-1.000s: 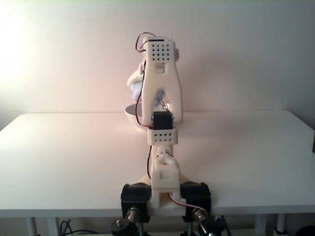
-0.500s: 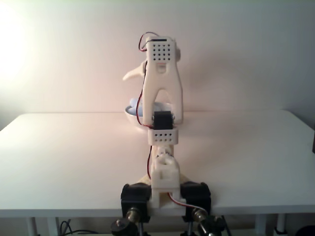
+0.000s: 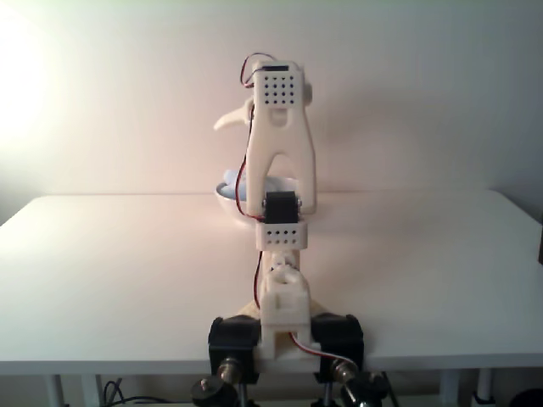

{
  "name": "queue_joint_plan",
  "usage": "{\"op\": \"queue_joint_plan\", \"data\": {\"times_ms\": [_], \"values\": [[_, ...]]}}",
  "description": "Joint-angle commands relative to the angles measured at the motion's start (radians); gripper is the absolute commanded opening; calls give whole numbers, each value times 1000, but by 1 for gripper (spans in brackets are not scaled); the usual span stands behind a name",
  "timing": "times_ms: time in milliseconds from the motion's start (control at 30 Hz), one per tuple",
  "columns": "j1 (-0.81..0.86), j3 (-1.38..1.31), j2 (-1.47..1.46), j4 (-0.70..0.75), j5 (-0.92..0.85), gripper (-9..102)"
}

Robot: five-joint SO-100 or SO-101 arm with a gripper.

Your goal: Grasp a skyblue doll and put it into the bowl.

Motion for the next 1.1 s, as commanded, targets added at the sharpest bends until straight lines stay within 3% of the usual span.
{"op": "queue_joint_plan", "data": {"times_ms": [0,100,367,500,667,1067], "values": [[2,-51,92,-3,-8,68],[2,-37,153,-2,-8,58],[-17,-37,290,0,-9,15],[-17,-34,350,2,-9,-1],[-17,-31,430,84,-11,0],[-54,-2,753,589,-11,0]]}}
